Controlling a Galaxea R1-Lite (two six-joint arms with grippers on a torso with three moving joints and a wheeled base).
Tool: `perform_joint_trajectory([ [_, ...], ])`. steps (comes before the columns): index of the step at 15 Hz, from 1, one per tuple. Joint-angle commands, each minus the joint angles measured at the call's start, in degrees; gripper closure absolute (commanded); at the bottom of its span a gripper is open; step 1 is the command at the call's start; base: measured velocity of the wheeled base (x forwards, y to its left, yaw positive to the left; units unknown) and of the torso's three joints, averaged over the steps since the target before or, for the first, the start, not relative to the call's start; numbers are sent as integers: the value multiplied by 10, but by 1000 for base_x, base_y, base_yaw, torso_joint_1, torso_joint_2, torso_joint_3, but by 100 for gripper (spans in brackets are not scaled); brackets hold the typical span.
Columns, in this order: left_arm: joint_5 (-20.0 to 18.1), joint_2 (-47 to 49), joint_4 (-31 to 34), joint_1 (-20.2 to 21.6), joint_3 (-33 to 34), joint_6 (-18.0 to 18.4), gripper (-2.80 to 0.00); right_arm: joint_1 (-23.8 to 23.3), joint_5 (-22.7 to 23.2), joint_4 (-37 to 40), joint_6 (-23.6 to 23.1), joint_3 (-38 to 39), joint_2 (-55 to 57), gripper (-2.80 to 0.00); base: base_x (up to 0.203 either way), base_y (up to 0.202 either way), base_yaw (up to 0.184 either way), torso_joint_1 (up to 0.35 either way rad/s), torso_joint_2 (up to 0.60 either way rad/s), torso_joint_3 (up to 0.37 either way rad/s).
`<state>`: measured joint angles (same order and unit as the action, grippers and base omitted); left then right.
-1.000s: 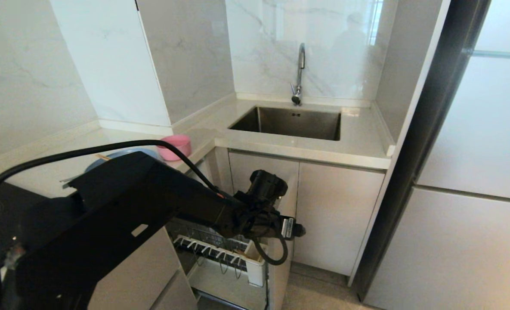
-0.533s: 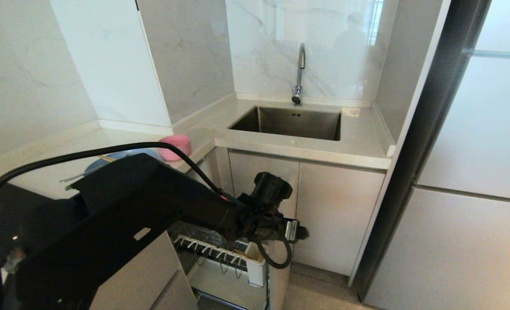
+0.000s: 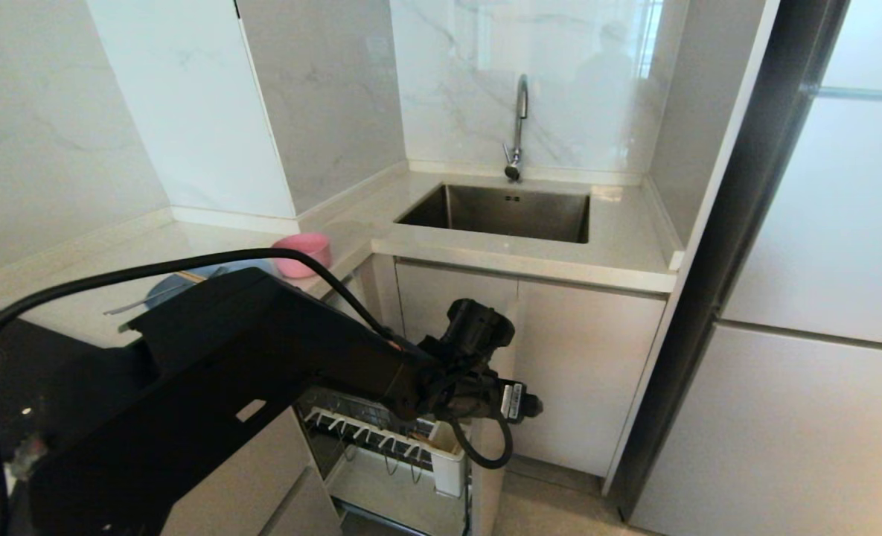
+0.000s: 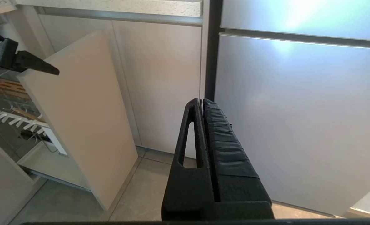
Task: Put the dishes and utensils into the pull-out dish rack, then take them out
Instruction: Open the cupboard
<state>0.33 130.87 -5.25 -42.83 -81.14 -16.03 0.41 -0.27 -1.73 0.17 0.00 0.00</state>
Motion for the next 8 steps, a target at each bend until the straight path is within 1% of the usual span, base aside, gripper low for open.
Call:
perform_joint_trajectory([
  [1, -1, -1, -1, -1, 1, -2, -280, 0, 0, 0, 0, 4, 0, 0, 0, 0, 0, 0, 0, 0],
  [4, 4, -5, -1, 0, 4, -5, -280, 0, 0, 0, 0, 4, 0, 0, 0, 0, 0, 0, 0, 0],
  [8, 44, -3, 0, 1, 5, -4, -280, 0, 0, 0, 0, 4, 0, 0, 0, 0, 0, 0, 0, 0],
])
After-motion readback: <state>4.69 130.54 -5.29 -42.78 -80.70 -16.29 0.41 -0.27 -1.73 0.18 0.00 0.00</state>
